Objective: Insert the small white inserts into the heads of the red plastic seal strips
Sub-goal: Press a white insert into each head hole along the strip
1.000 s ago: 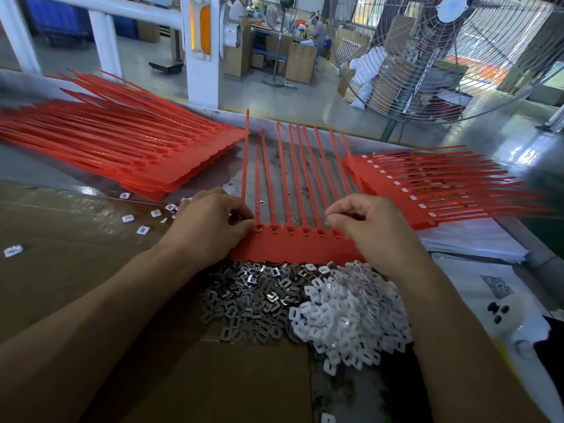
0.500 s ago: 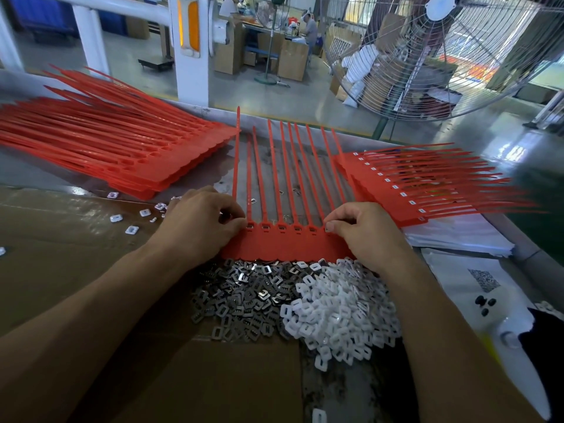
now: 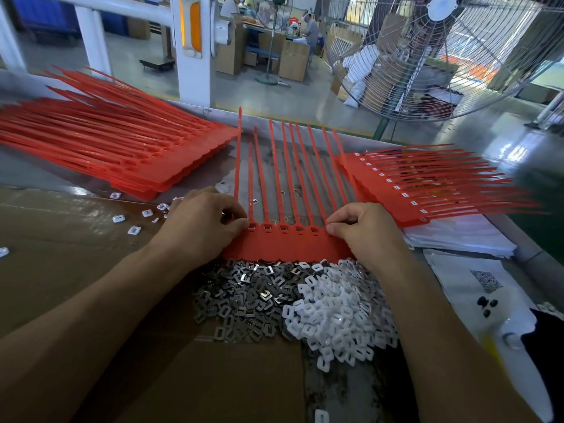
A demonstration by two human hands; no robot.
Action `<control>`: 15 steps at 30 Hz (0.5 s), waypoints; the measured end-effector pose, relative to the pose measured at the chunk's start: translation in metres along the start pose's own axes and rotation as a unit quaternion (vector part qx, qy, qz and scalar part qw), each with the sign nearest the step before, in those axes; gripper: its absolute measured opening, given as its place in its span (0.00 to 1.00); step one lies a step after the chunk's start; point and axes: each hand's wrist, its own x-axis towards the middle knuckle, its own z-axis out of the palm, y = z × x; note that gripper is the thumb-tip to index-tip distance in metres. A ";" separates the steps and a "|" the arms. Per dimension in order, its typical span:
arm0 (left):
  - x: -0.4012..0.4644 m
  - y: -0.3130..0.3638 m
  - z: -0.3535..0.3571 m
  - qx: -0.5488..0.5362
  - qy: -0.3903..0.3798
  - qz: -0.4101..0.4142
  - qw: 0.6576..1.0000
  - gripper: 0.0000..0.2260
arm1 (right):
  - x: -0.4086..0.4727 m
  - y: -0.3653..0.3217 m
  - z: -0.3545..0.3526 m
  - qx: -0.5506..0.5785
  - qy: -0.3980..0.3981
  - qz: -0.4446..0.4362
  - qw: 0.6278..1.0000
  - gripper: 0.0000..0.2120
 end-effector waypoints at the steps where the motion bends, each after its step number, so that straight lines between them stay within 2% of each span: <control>1: 0.000 0.000 0.000 0.000 -0.001 -0.001 1.000 0.02 | 0.000 0.000 0.000 0.000 -0.001 0.001 1.000 0.07; 7: 0.000 -0.001 -0.001 0.000 -0.005 0.002 1.000 0.01 | -0.001 0.002 -0.006 0.026 -0.005 0.004 1.000 0.05; 15: 0.001 -0.001 0.000 0.004 -0.003 0.002 1.000 0.02 | 0.001 0.003 -0.001 -0.017 0.013 -0.005 1.000 0.08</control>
